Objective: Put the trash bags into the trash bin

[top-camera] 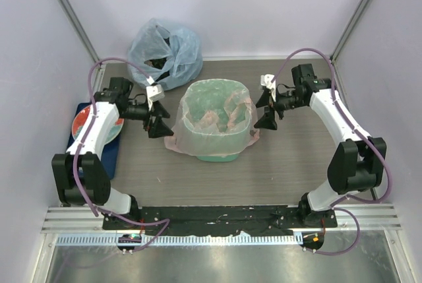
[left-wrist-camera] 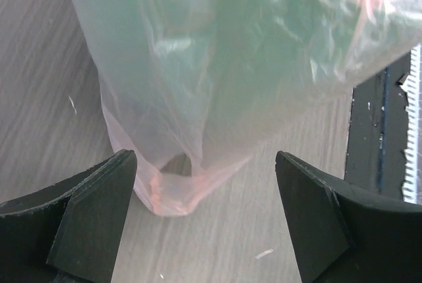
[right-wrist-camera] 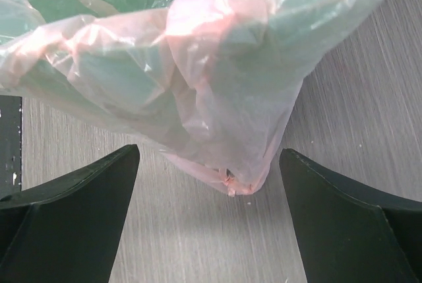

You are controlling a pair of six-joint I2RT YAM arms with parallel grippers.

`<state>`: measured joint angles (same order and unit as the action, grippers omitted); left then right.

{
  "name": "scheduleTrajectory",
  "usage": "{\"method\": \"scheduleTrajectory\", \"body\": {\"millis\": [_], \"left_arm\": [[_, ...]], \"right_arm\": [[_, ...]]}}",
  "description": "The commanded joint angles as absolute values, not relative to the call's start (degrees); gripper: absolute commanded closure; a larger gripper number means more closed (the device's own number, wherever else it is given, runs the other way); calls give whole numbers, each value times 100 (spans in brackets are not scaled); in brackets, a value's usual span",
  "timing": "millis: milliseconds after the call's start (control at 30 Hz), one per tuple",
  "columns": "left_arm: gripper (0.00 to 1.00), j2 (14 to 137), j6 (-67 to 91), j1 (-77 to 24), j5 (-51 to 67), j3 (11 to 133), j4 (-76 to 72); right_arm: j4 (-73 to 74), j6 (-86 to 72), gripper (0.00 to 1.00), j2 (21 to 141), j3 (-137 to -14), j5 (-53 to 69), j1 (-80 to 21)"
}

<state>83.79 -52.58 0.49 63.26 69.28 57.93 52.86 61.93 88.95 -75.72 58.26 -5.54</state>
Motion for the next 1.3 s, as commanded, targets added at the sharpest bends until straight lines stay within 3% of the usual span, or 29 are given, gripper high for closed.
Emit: {"method": "scheduleTrajectory", "body": {"millis": [0, 233, 300, 333, 400, 433, 467, 567, 1267], "left_arm": [[11, 8525, -4889, -385, 6548, 7181, 4644], [20, 8684, -4177, -747, 6557, 7067, 3570], [38, 8718, -3991, -738, 6574, 7005, 3341], [51, 8727, -3990, -747, 6583, 6996, 3366], [66, 8719, -4121, -738, 6592, 6987, 3550], [82, 8736, -4409, -738, 6592, 6996, 3699], [88, 8754, -4604, -738, 6574, 7057, 4127], [100, 8824, -5542, -721, 6478, 7058, 5050], [98, 9106, -5379, -326, 5739, 5827, 3840]], "right_arm": [[5642, 7118, 6, 9114, -8015, 6038, -703], [6178, 7672, 18, 9483, -8455, 6073, -800], [6275, 7752, 31, 9510, -8455, 6021, -809], [6301, 7813, 36, 9510, -8446, 6012, -809], [6293, 7813, 53, 9510, -8385, 5959, -809], [6293, 7805, 59, 9510, -8376, 5950, -809], [6293, 7805, 75, 9527, -8341, 5933, -809], [6284, 7735, 99, 9571, -8297, 5898, -800], [4754, 6971, 99, 10020, -6890, 5554, -334]]}}
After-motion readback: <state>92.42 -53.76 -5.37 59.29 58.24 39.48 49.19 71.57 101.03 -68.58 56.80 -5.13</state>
